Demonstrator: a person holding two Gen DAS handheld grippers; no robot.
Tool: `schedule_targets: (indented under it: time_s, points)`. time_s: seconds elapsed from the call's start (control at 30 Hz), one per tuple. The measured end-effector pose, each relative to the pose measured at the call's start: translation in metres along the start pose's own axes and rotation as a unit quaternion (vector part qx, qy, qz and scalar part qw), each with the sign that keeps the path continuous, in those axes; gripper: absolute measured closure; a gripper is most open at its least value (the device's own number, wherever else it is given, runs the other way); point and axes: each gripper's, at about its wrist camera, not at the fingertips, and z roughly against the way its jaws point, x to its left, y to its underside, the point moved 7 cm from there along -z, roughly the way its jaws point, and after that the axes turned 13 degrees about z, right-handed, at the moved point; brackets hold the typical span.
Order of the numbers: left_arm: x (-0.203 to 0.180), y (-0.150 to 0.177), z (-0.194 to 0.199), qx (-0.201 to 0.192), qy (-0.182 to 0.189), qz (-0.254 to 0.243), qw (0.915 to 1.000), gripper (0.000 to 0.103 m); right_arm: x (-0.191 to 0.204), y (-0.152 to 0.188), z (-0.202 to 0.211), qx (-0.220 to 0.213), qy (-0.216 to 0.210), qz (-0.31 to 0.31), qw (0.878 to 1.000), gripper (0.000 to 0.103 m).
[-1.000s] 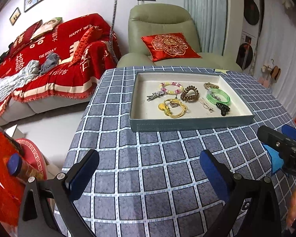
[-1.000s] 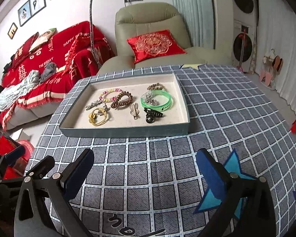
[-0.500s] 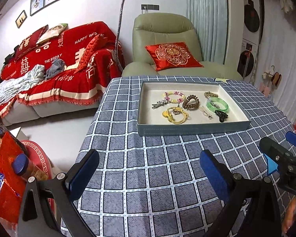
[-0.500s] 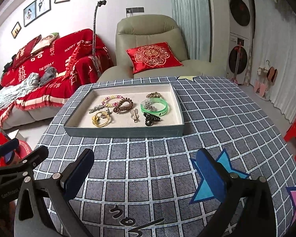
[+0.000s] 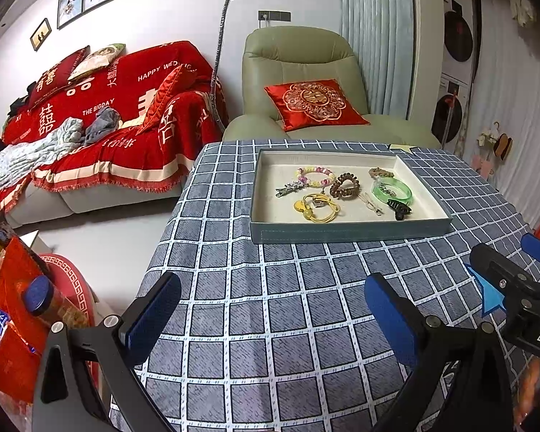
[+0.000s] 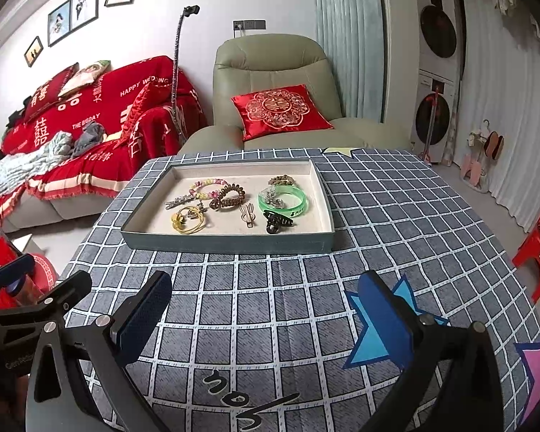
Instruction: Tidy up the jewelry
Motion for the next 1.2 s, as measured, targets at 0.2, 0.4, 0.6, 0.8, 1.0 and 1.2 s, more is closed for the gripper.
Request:
schedule_targets:
  time_s: [0.2,0.4,0.6,0.8,1.0,1.2]
  points:
    - [-0.0006,0.0013,0.0015,0.002,0.001,0.001,1.0,0.0,0.0007,0.0003,0.0012,0.0,0.0,0.001,1.0,0.0]
    - [-0.0006,0.0014,0.0019,0.001,0.0,0.0,1.0,0.0,0.0022,0.0004,0.0012,0.001,-0.002,0.0,1.0,0.0]
    - [-0.0003,0.0025,0.0021,0.004,0.001,0.0,1.0,0.0,0.003,0.0001,0.0005,0.001,-0.001,0.0,1.0,0.0]
    - [-0.0009,0.0029,0.0013,0.006,0.001,-0.001,1.0,0.0,0.0035,0.0004,-0.0002,0.001,-0.003,0.0,1.0,0.0]
    - [-0.0006,0.0028,-0.0001,0.007,0.001,-0.001,1.0,0.0,0.0041,0.0002,-0.0013,0.002,-0.003,-0.001,1.0,0.0]
    - [-0.0008,0.0028,0.0,0.007,0.002,-0.001,1.0,0.0,0.0044,0.0004,-0.0008,0.001,-0.003,0.001,1.0,0.0]
